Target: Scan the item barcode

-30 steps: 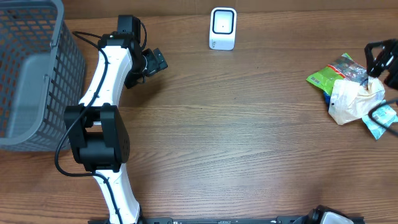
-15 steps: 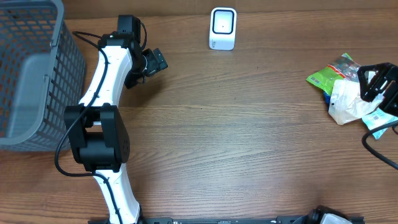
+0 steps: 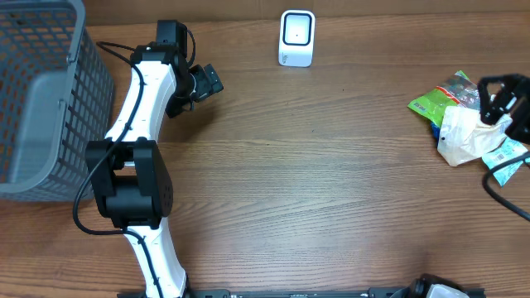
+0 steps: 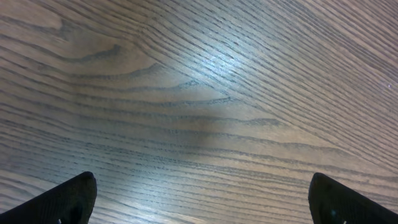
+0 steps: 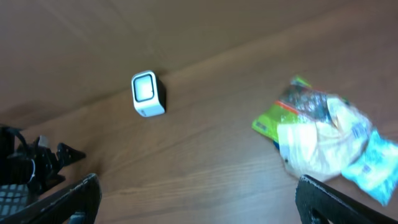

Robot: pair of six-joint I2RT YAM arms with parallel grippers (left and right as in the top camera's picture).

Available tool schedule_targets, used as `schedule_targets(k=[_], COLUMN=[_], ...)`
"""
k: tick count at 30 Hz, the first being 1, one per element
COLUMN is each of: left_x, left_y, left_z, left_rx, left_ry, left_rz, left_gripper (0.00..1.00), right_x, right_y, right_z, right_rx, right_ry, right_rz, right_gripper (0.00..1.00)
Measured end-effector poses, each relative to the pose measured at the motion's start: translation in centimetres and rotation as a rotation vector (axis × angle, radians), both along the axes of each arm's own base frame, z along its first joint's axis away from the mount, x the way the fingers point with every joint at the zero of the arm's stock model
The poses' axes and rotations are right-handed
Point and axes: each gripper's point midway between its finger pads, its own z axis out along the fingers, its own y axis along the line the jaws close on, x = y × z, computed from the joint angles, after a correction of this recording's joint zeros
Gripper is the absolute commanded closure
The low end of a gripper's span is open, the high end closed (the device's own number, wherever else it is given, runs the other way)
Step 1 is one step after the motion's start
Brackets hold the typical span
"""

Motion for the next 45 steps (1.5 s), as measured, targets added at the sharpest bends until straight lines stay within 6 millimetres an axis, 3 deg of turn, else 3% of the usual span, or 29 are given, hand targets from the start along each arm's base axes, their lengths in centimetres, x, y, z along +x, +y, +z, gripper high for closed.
schedule_targets(k=[5, 10, 15, 20, 30, 45], left_x=[0.0, 0.0, 0.0, 0.0, 0.0, 0.0], left_y=[0.0, 0.0, 0.0, 0.0, 0.0, 0.0], left_z=[0.0, 0.0, 0.0, 0.0, 0.0, 0.0], left_rx=[0.000, 0.000, 0.000, 0.000, 0.000, 0.000], left_ry=[0.000, 0.000, 0.000, 0.000, 0.000, 0.000], left_rz=[0.000, 0.000, 0.000, 0.000, 0.000, 0.000], left_gripper=[0.00, 0.00, 0.00, 0.00, 0.00, 0.00], right_x=[0.9, -0.1, -1.0, -1.9, -2.8, -3.4], right_y=[2.0, 1.4, 1.2, 1.9, 2.2, 2.7], right_z=[0.0, -1.2, -5.0, -10.5, -18.4, -24.4], right_rx=[-0.098, -0.164, -0.192, -0.202, -0.214, -0.214], right_ry=[-0.111, -0.256, -0.376, -0.455, -0.580, -0.578], right_rz=[0.047, -0.010, -0.040, -0.031, -0.038, -0.034], right_gripper=[0.00, 0.00, 0.00, 0.00, 0.00, 0.00])
